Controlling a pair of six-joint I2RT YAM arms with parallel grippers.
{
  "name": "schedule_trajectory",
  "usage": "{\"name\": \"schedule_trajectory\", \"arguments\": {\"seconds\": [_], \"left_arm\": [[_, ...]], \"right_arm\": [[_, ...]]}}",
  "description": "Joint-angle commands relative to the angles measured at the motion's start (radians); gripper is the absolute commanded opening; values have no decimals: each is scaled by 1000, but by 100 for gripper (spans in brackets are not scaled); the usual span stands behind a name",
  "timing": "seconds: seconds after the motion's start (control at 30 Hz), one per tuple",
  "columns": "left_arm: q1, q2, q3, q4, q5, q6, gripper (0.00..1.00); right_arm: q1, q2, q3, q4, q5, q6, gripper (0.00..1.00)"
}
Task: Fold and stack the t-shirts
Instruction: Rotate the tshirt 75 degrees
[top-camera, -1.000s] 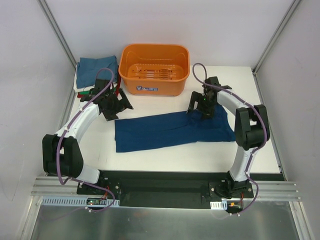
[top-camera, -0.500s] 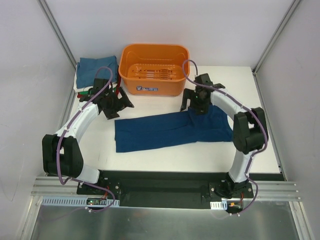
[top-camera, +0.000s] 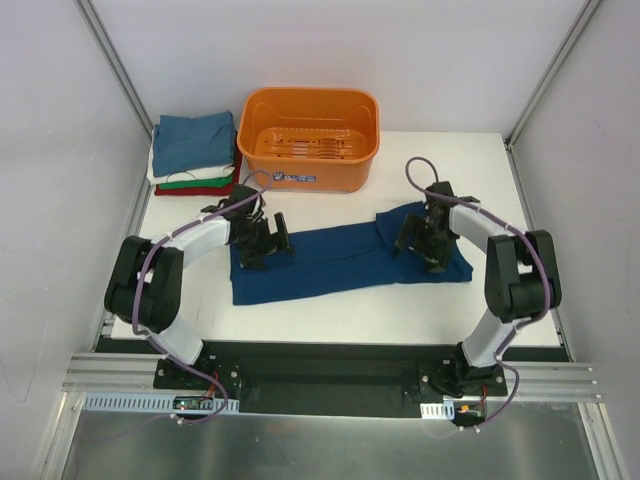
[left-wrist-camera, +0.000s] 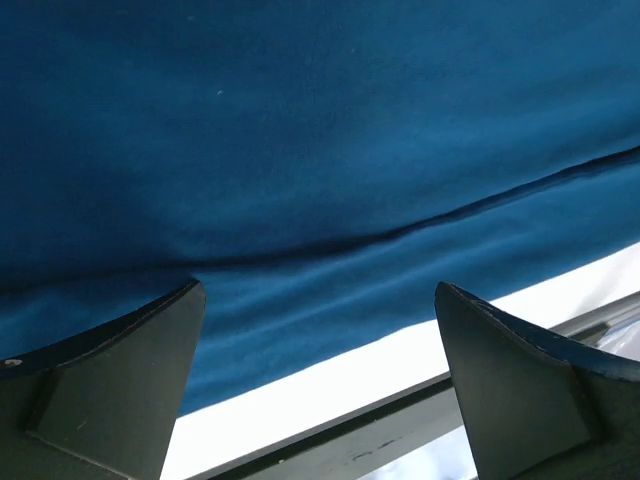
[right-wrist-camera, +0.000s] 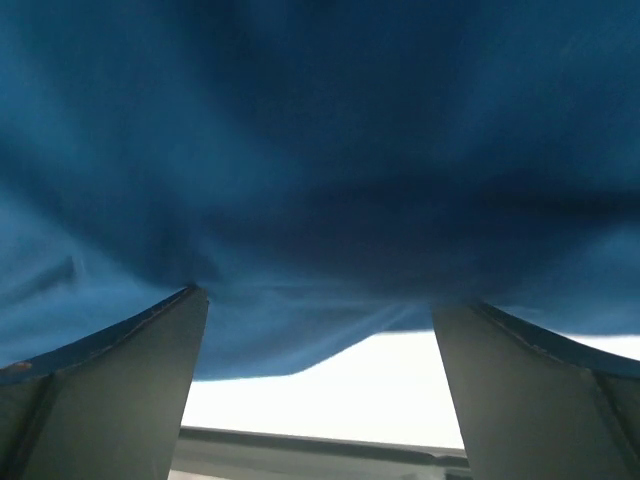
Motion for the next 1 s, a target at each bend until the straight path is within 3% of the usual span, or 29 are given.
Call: {"name": "schedule_trajectory", "arguments": {"seconds": [0.0, 0.3, 0.33, 0.43, 0.47, 0.57, 0.73, 0.97], "left_arm": [[-50, 73, 0, 74, 63, 1, 99], [-191, 182, 39, 153, 146, -106, 99], [-209, 188, 51, 162, 155, -120, 99], [-284, 214, 97, 200, 172, -163, 99], [-303, 234, 112, 208, 170, -174, 99], [-370, 281, 167, 245, 167, -218, 99], [-488, 367, 250, 321, 143, -327, 99], [-596, 392, 281, 364, 106, -390, 99]], "right_arm": [[-92, 148, 189, 18, 1, -36, 97], [-216, 528, 635, -146, -65, -185, 97], [-234, 559, 772, -175, -79, -199, 97], [-253, 698, 967, -287, -99, -239, 97], [-264, 778, 1100, -329, -99, -242, 97], [-287, 911, 1295, -352, -158, -245, 97], [-329, 921, 1313, -144, -244, -170, 97], [-345, 852, 1356, -30, -200, -184, 97]]}}
